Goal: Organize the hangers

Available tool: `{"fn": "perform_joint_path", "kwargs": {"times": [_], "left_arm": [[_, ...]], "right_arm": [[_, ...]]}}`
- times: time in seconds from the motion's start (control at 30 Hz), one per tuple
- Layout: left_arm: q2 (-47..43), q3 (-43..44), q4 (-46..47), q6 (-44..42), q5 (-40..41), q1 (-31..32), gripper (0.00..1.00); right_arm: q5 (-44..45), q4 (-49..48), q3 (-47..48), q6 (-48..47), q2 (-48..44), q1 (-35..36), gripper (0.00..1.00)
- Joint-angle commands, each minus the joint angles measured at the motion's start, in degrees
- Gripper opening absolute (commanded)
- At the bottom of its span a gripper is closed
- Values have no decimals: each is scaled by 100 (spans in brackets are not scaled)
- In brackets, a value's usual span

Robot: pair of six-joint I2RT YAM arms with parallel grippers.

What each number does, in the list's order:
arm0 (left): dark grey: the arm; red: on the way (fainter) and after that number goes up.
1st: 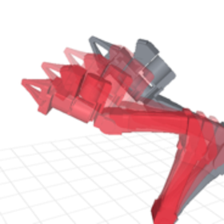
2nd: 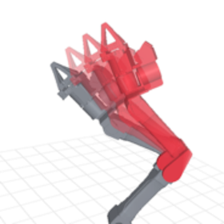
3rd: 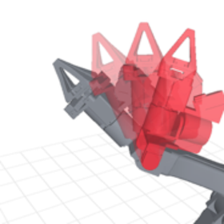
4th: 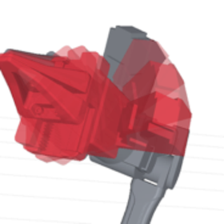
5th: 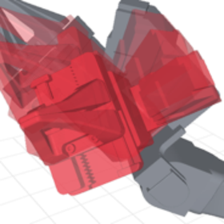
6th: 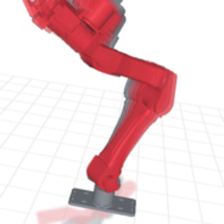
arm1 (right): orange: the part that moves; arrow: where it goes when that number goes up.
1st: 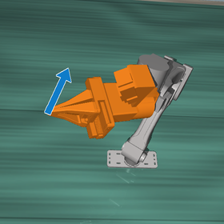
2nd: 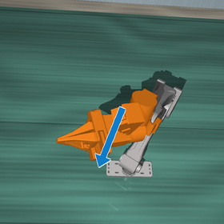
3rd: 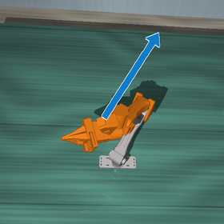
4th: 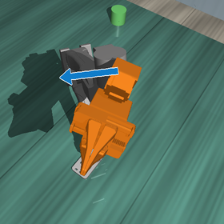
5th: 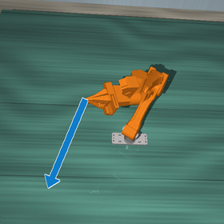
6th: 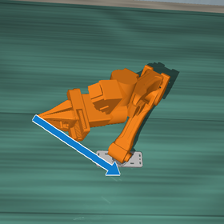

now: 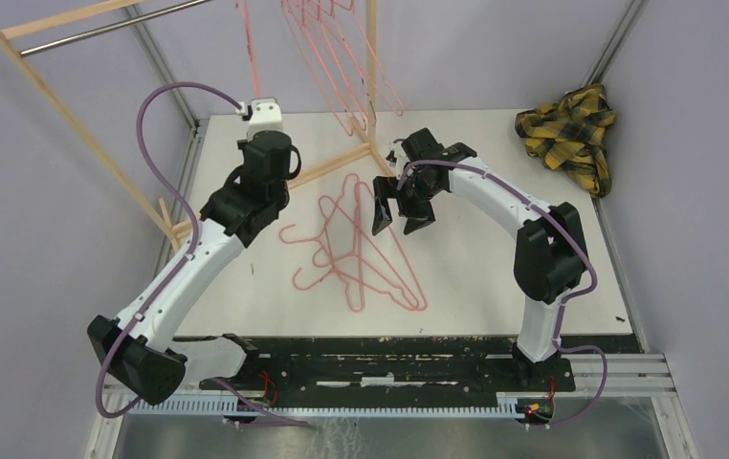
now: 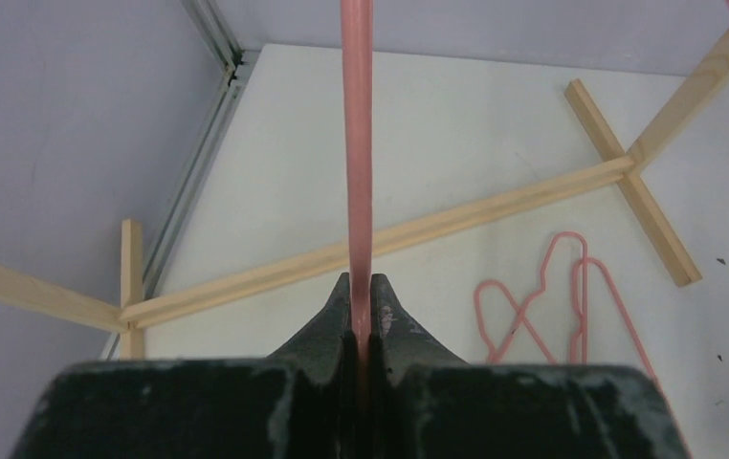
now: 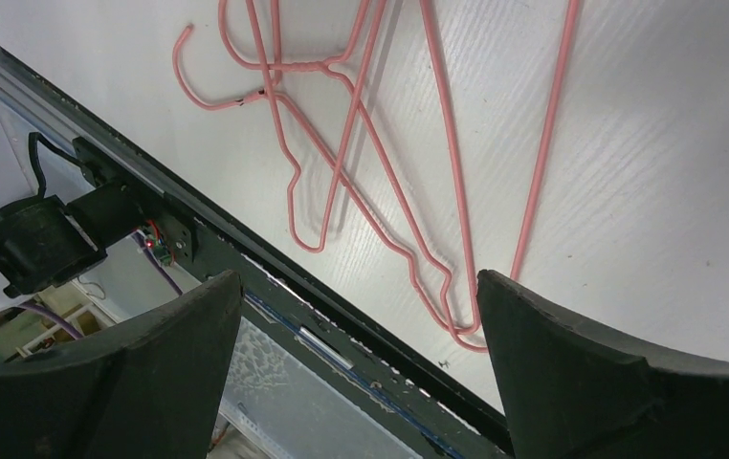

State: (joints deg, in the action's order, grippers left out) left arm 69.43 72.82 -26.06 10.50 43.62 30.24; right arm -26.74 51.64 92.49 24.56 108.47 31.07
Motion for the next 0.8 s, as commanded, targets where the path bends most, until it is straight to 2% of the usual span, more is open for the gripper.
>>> {"fn": "perform_joint_path", "kwargs": {"times": [0.0, 0.13, 0.4, 0.77], "left_arm": [[244, 596, 738, -694, 414, -8, 3], [553, 879, 799, -815, 341, -97, 3], [1207, 1660, 228, -425, -141, -503, 3], [1796, 2047, -330, -156, -649, -729, 3]], "right_arm": [[24, 31, 164, -152, -144, -12, 100], [9, 37, 197, -160, -94, -45, 100], [-87, 14, 235, -165, -15, -151, 100], [-229, -23, 233, -141, 111, -295, 100]]}}
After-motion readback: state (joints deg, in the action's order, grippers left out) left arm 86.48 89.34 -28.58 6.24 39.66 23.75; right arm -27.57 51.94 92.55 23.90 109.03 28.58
